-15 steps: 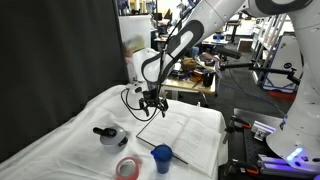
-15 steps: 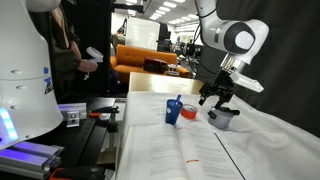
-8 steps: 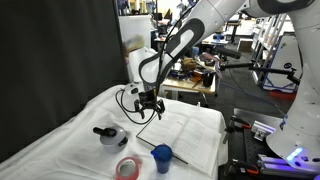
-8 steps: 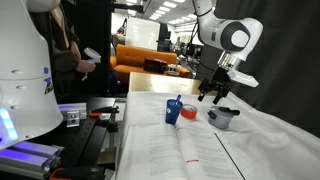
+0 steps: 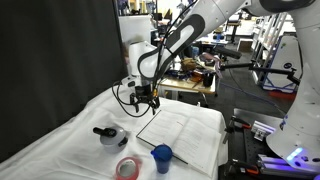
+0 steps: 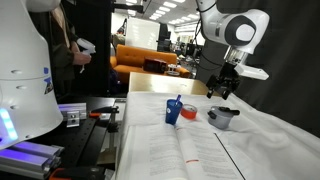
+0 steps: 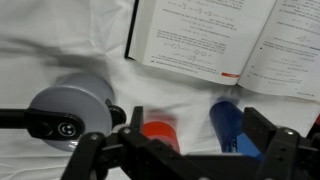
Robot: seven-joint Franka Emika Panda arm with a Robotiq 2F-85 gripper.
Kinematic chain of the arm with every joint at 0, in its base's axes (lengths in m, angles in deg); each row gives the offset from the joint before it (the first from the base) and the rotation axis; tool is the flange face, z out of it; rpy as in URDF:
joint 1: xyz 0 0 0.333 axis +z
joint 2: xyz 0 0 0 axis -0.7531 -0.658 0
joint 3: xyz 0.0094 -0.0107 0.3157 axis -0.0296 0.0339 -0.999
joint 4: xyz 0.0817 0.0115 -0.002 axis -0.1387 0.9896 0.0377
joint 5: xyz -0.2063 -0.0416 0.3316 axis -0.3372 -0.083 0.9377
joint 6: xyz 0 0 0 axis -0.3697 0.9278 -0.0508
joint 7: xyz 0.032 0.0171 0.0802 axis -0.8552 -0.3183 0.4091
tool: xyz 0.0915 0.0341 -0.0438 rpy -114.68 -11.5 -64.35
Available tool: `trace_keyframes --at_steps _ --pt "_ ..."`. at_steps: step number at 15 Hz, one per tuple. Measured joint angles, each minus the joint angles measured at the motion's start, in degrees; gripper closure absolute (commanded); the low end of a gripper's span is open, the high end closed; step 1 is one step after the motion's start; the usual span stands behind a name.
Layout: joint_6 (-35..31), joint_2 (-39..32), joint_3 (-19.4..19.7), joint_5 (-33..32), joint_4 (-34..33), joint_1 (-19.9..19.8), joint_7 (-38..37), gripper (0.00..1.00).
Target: Take the marker out of the cup and put it on the book
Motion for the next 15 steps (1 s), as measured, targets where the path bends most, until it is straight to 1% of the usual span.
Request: trace_keyframes --at_steps 3,9,15 --pt "-0.1 1.0 -0.5 0.2 -0.3 0.2 0.4 0.00" --pt "0.2 0.7 -4.2 3.4 2.6 1.3 3.8 0.00" --pt "2.6 0.8 -5.3 6.8 5.7 1.3 6.4 0.00"
